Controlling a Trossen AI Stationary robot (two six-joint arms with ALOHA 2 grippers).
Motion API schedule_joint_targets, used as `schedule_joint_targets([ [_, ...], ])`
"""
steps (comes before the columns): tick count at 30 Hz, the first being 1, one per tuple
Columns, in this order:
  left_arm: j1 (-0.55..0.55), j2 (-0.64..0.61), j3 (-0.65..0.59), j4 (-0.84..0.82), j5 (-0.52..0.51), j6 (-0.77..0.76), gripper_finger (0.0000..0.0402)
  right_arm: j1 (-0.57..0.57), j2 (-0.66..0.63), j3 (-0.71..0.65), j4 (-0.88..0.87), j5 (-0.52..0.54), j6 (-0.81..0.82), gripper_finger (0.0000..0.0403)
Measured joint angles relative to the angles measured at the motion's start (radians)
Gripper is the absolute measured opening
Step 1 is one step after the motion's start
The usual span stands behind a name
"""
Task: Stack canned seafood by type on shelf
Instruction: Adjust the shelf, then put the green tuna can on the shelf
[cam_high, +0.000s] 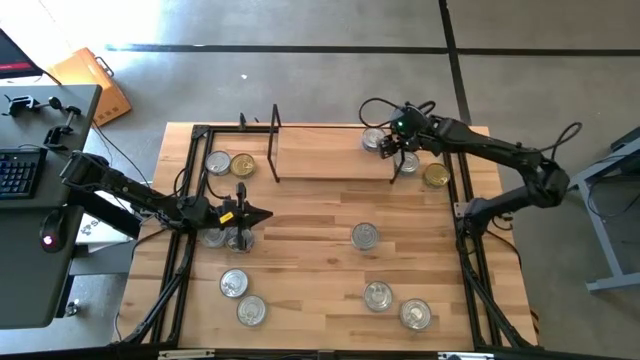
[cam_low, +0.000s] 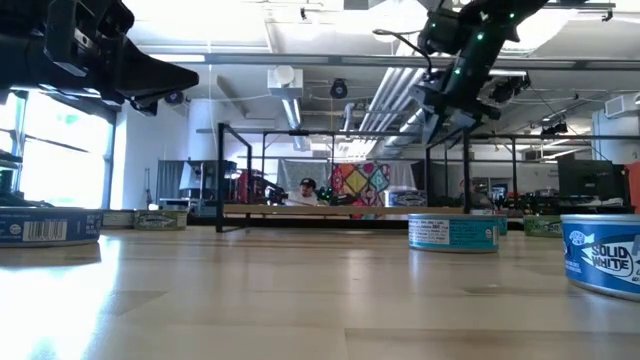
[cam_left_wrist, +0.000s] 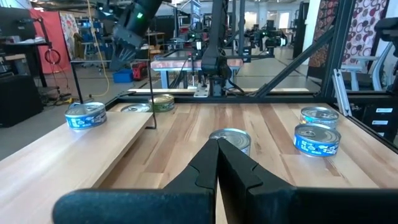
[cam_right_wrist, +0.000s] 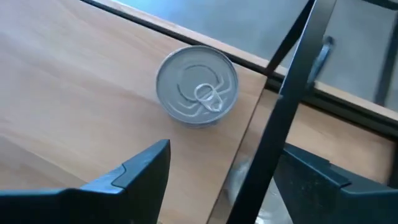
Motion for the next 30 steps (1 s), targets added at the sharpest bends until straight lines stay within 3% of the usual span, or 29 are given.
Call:
schedule_joint_targets([
  [15, 0.000, 0.000, 0.000, -0.005, 0.001, 0.000, 0.0000, 0.003, 0.127, 0.000, 0.148, 0.016, 0.025, 0.0258],
  [30, 0.000, 0.000, 0.000, -0.032, 0.001, -0.019, 0.0000, 0.008, -0.099, 0.001, 0.184, 0.017, -0.054, 0.0258],
])
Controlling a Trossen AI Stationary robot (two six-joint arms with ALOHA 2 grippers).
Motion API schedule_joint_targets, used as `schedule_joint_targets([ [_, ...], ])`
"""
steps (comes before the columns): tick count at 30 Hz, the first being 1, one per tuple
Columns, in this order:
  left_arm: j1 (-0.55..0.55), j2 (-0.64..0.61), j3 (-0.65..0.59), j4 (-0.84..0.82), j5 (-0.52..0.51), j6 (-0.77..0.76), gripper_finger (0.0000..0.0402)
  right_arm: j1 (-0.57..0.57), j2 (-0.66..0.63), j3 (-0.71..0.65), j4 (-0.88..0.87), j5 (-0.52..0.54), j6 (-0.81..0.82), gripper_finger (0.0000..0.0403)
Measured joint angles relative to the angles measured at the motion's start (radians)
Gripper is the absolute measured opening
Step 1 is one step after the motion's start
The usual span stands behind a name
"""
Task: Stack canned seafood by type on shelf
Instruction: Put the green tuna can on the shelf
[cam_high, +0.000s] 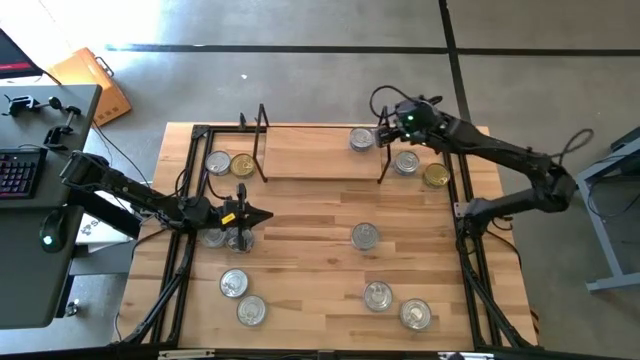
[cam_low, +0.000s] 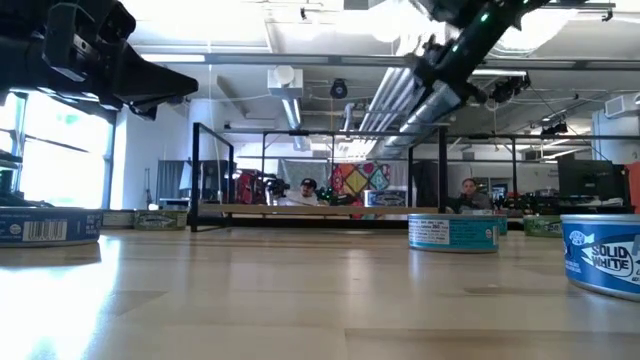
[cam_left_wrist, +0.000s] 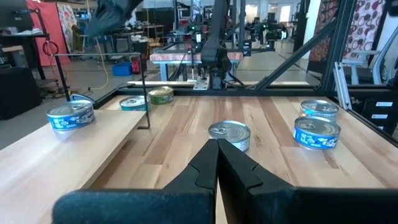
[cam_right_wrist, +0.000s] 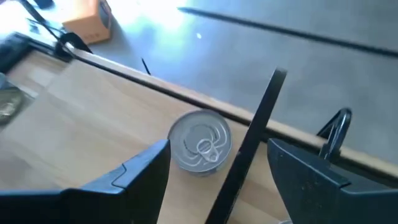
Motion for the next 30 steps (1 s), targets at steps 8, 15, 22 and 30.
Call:
schedule_joint_targets([
  [8, 0.000, 0.000, 0.000, 0.000, 0.006, -0.008, 0.0000, 0.108, -0.176, 0.000, -0.258, 0.001, -0.048, 0.0259],
  [15, 0.000, 0.000, 0.000, 0.000, 0.007, -0.009, 0.0000, 0.291, -0.243, -0.032, -0.617, 0.004, 0.150, 0.0259],
  [22, 0.000, 0.000, 0.000, 0.000, 0.007, -0.009, 0.0000, 0.403, -0.234, -0.290, -0.522, -0.075, 0.233, 0.0259],
  [30, 0.001, 0.000, 0.000, 0.001, 0.007, 0.000, 0.0000, 0.415, -0.166, -0.462, -0.472, 0.113, 0.313, 0.0259],
])
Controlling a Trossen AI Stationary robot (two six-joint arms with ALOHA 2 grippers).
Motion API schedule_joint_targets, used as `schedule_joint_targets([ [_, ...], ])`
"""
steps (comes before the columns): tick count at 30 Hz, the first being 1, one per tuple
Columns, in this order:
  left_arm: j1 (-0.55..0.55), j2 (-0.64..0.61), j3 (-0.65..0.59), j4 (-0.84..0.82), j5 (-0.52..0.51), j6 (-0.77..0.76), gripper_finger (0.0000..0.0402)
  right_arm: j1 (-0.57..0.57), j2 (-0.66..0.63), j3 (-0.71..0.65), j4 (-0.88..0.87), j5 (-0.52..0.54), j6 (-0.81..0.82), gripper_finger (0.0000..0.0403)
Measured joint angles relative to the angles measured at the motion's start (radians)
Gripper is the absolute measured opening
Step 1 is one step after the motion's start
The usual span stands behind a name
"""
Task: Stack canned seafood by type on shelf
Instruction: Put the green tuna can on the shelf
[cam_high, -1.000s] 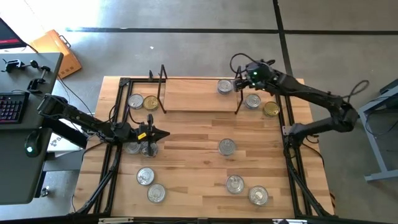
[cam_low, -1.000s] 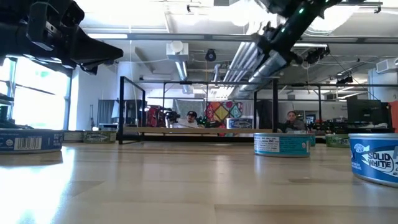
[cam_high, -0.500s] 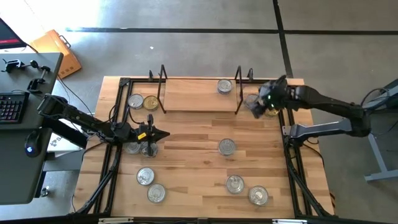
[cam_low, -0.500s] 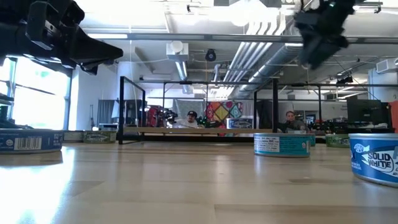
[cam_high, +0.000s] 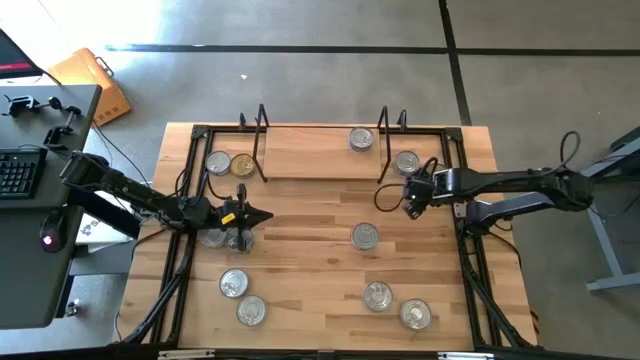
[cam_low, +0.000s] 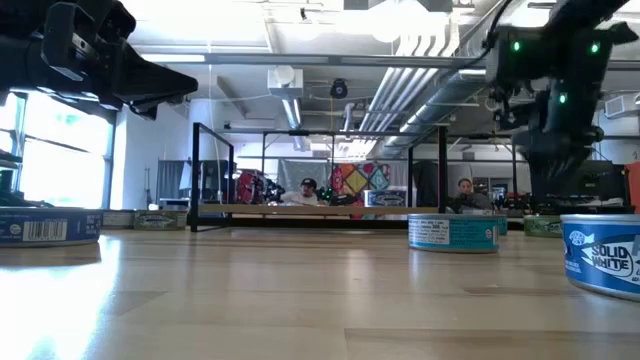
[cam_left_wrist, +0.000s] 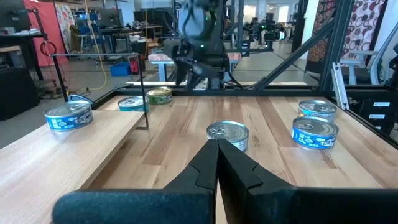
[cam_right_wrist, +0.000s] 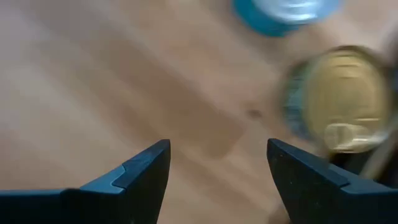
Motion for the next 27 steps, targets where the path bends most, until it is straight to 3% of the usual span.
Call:
schedule_joint_targets([
  [5, 0.000, 0.000, 0.000, 0.000, 0.000, 0.000, 0.0000, -0.007, 0.073, -0.012, 0.003, 0.144, 0.006, 0.0259],
  [12, 0.000, 0.000, 0.000, 0.001, 0.000, 0.001, 0.0000, -0.084, 0.203, -0.012, 0.026, 0.155, -0.049, 0.0250],
  [18, 0.000, 0.000, 0.000, 0.001, -0.001, 0.001, 0.0000, -0.164, 0.296, -0.012, 0.057, 0.102, -0.121, 0.0194],
  [24, 0.000, 0.000, 0.000, 0.001, -0.001, 0.001, 0.0000, -0.204, 0.346, -0.009, 0.062, 0.123, -0.155, 0.0128],
  [27, 0.000, 0.000, 0.000, 0.000, -0.001, 0.000, 0.0000, -0.196, 0.346, -0.006, 0.067, 0.037, -0.152, 0.0102],
])
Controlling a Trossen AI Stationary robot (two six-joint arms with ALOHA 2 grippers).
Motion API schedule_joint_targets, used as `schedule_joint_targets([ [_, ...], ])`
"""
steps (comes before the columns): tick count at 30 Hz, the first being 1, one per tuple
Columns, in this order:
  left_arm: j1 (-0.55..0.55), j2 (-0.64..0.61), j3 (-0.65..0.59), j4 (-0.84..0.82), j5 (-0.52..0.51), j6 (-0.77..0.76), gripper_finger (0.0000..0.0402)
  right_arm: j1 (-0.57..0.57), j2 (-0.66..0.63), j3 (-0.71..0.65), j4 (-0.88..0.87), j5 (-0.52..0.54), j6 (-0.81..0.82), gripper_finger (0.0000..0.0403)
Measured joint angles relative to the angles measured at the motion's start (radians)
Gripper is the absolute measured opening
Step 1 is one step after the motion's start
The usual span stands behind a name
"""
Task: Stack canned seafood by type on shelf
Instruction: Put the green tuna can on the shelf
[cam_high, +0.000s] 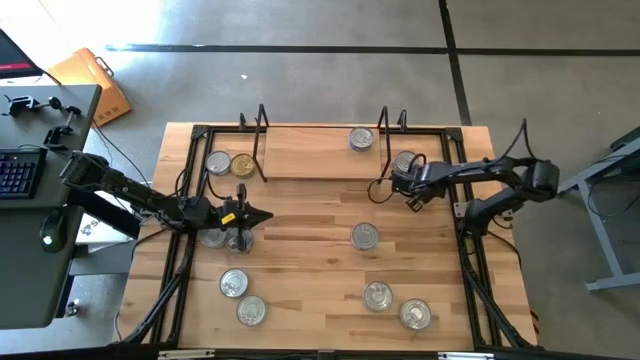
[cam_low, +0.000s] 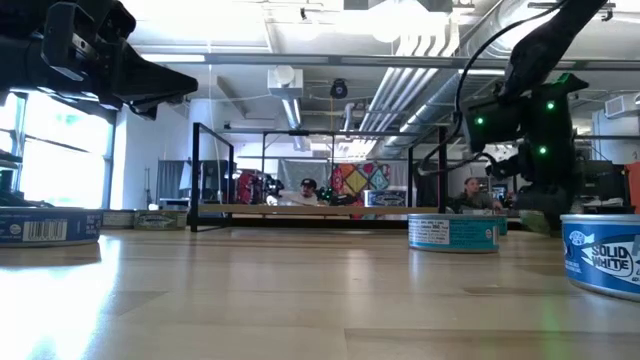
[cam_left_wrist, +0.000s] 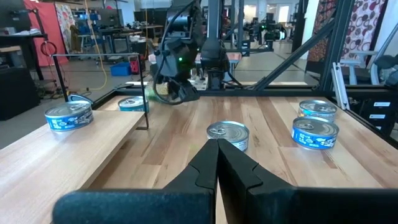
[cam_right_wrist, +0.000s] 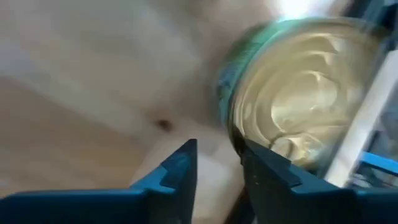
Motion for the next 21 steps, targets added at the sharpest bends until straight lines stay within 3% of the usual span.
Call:
schedule_joint_targets([
  [5, 0.000, 0.000, 0.000, 0.000, 0.000, 0.000, 0.0000, 0.047, 0.002, 0.011, 0.006, -0.164, 0.036, 0.0067],
  [16, 0.000, 0.000, 0.000, 0.001, -0.001, -0.002, 0.0000, 0.280, 0.001, 0.035, -0.020, -0.315, 0.237, 0.0022],
  [21, 0.000, 0.000, 0.000, 0.002, -0.001, -0.003, 0.0000, 0.370, 0.001, 0.120, -0.085, -0.267, 0.281, 0.0021],
])
